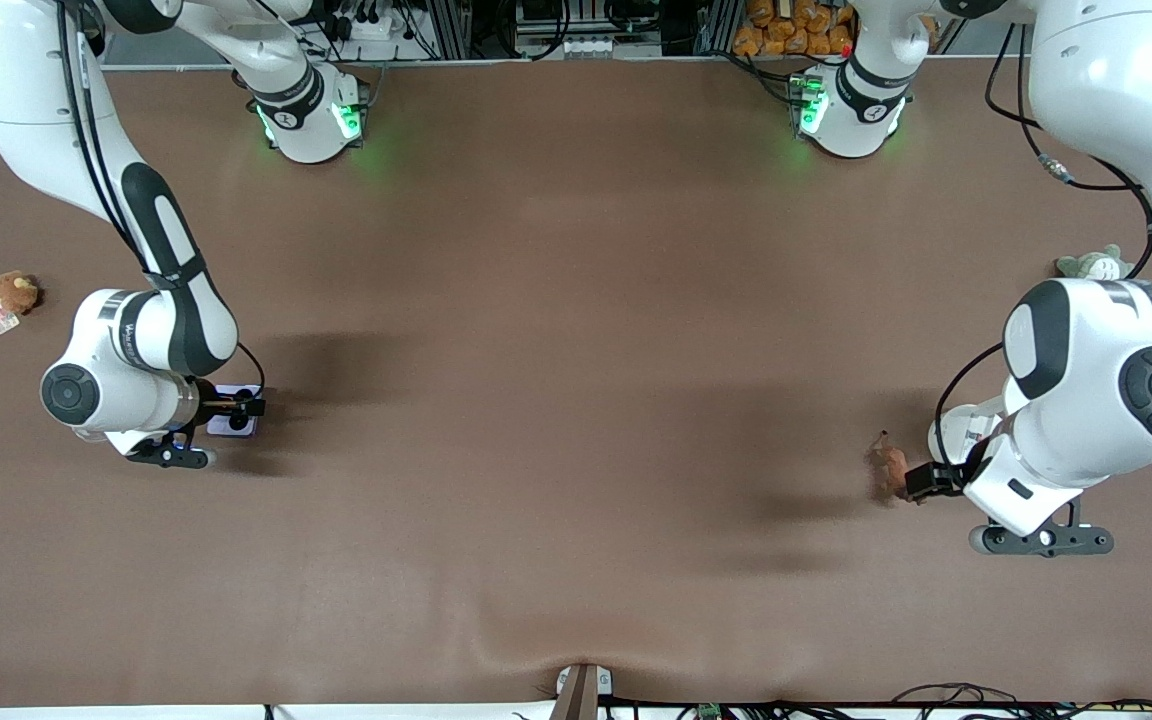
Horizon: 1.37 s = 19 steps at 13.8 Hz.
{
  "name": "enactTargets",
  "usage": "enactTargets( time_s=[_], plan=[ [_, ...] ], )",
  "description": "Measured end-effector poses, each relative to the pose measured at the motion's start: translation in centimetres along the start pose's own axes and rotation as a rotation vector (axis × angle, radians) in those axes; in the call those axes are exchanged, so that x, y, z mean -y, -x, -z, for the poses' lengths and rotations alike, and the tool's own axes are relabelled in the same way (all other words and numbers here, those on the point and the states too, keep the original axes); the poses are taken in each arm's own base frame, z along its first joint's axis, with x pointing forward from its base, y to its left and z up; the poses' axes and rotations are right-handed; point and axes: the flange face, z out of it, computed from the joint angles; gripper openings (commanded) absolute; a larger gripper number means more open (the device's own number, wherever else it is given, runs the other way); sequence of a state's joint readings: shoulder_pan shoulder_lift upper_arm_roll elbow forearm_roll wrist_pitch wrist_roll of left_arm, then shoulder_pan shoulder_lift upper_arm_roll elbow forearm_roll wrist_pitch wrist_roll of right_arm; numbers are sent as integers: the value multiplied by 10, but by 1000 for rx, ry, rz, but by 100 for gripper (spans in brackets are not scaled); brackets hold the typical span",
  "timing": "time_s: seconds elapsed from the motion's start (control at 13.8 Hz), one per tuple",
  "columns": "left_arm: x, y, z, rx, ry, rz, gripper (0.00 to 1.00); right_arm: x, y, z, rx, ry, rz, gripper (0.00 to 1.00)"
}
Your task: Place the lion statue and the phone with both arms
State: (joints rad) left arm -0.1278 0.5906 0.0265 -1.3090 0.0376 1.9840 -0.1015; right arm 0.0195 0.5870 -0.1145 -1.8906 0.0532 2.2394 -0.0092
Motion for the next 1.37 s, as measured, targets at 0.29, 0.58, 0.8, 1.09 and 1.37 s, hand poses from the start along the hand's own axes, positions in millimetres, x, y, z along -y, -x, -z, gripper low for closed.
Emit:
enactTargets(
  time_s=[0.29, 0.58, 0.8, 1.09, 1.37],
  plan=[
    [3, 10, 32, 26, -2, 3, 100, -1, 0, 0, -5, 0, 0, 100],
    [10, 27, 73, 73, 0, 13, 100, 0, -1, 1, -9, 0, 2, 100],
    [25, 43, 103, 118, 24, 41, 100, 3, -5, 11, -32, -2, 8, 100],
    [41, 60, 135, 145, 29, 62, 100, 9, -13, 55, -104, -9, 17, 100],
    [34, 84, 177, 150, 35, 51, 100, 9, -15, 154, -223, -24, 21, 100]
  ],
)
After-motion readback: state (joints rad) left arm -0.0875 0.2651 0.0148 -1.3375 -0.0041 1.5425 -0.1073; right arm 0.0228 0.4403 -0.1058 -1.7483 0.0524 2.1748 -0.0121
